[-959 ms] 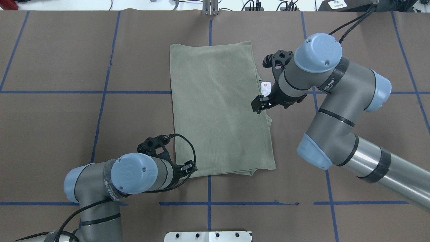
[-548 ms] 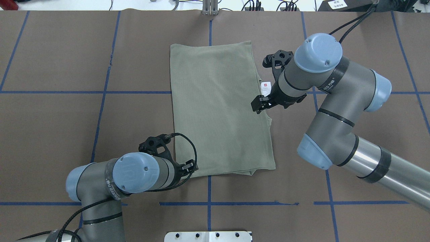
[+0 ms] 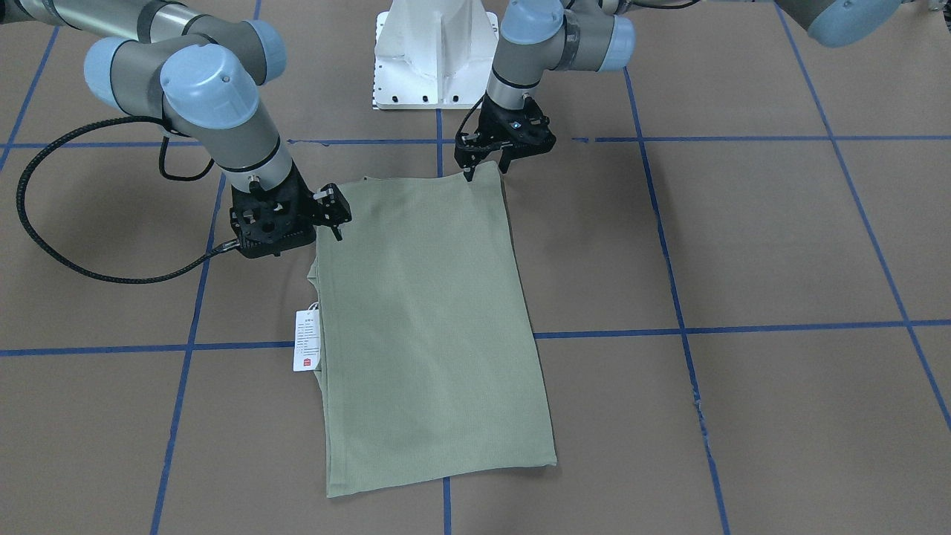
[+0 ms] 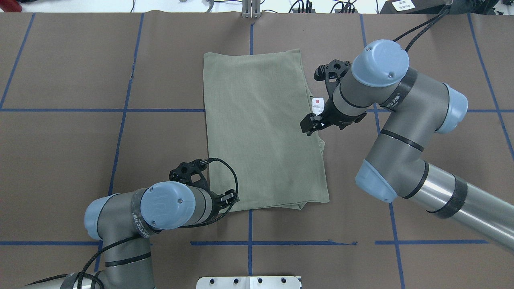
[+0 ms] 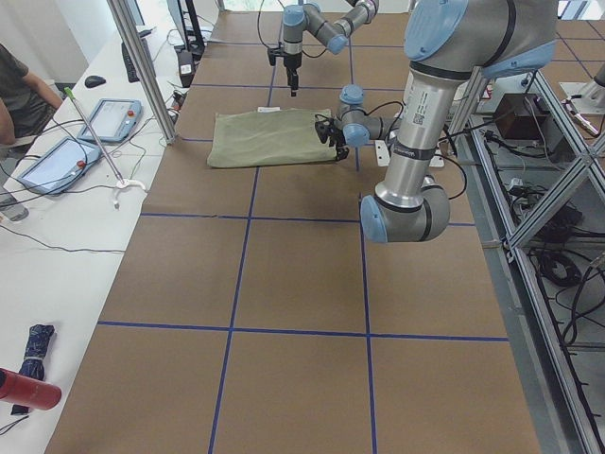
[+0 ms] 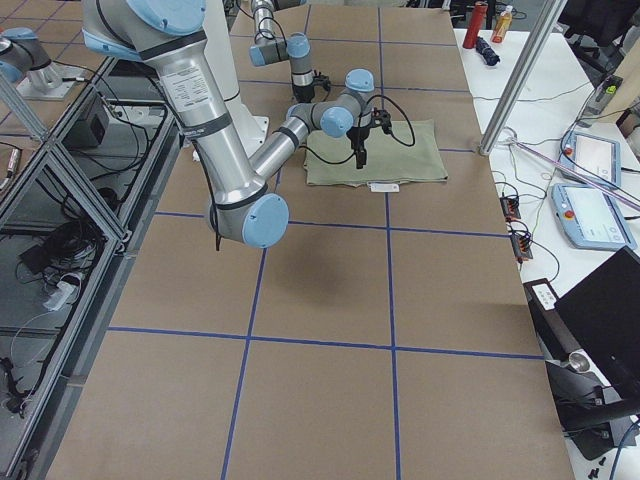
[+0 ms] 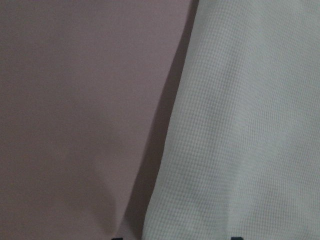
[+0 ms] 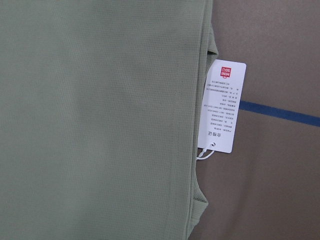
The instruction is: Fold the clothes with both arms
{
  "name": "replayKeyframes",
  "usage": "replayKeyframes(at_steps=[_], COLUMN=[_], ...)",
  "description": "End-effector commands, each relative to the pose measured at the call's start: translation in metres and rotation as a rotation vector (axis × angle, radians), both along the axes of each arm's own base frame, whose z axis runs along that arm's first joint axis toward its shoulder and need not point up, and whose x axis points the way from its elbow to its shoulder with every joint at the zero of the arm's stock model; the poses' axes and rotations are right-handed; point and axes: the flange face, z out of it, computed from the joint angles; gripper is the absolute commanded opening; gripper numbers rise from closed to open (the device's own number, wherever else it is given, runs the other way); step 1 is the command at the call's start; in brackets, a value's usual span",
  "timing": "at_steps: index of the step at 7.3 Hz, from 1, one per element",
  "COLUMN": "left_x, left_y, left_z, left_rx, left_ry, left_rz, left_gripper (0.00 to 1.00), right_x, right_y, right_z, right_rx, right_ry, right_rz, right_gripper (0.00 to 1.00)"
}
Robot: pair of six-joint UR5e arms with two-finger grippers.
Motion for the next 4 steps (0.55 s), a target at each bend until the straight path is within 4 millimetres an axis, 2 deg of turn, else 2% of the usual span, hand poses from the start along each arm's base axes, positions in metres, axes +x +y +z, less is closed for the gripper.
replayKeyframes(at_steps=[1,2,3,4], left_x=[0.003,0.0031,0.0035,0.0035], left_y=[-0.0019,-0.0019,-0.001,-0.001], left_z=[-0.0006,-0.0016,-0.0016,-0.0016], left_rx=[-0.002,-0.004,-0.02,-0.02], left_ry=[-0.003,-0.001,0.002,0.002], left_rz=[-0.002,-0.004,-0.014,-0.014], left_gripper=[0.73,0.61,0.3,0.08], right_x=[0.0001,0.0001,0.0001,0.0001], right_y=[0.0,0.0,0.0,0.0], right_z=[0.0009,0.0009,0.0009,0.0009], right_rx=[-0.001,-0.001,-0.001,-0.001], right_ry=[0.002,0.002,0.002,0.002], right_rz=[0.0,0.0,0.0,0.0], right_gripper=[1.0,1.0,1.0,1.0])
